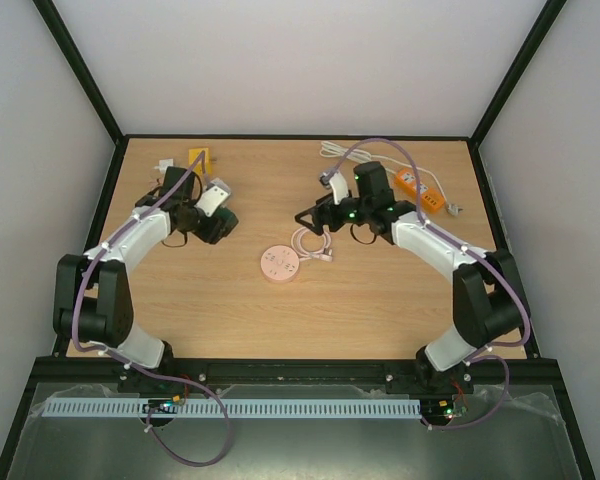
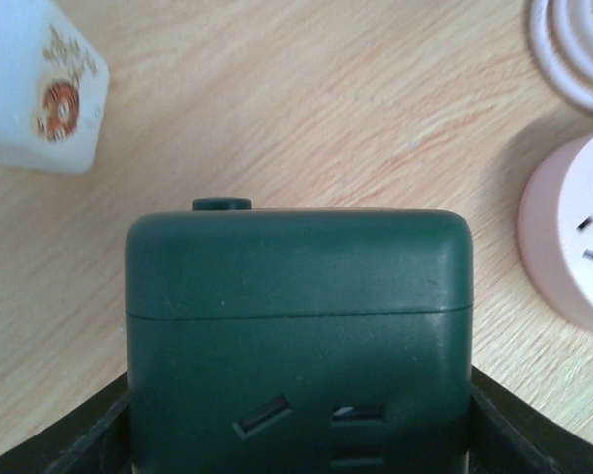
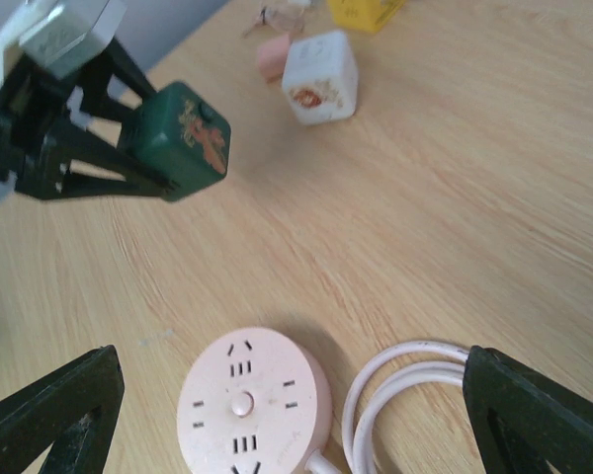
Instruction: Pull the plug off the socket
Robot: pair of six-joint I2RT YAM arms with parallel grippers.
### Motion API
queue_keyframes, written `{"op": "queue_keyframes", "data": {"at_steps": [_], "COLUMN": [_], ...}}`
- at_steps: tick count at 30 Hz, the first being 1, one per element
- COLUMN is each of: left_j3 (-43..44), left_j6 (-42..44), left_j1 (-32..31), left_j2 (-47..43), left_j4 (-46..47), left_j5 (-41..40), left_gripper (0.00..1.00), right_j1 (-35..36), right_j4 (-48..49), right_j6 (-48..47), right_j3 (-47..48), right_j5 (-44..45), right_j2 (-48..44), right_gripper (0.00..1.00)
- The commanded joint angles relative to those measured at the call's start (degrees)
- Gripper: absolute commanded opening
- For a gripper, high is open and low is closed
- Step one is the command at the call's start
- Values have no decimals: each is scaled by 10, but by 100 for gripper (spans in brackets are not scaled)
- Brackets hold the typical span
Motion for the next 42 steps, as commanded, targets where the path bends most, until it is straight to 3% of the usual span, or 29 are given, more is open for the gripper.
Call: {"op": "queue_keyframes", "data": {"at_steps": [1,16,24,29,30,36,42], "left_j3": [-8,16,26,26,27,43,60], "left_j6": [17,22,27,23,22,15,7], "left_j1": [13,27,28,29,29,29,30], "left_j2": [16,90,114,106,105,87,62], "left_j4": [-23,-42,-54,-54,-54,-66,-65], "left_j5": [-21,-82,-82,-84,-86,-72,-66], "left_gripper": [48,51,66,97,99,99,99], "right_j1": [45,186,233,240,241,240,225], "right_j4": [-52,-109,-129,-144,-144,-161,-175], "right_j6": [-86,-162,-182,-195,-197,-228,-264], "right_j3": [25,117,171,191,192,184,114], "right_j5": [71,229,273,289,295,341,354], "right_j2": [17,139,218,254,258,271,232], "right_gripper": [92,94,99,98,98,98,99]}}
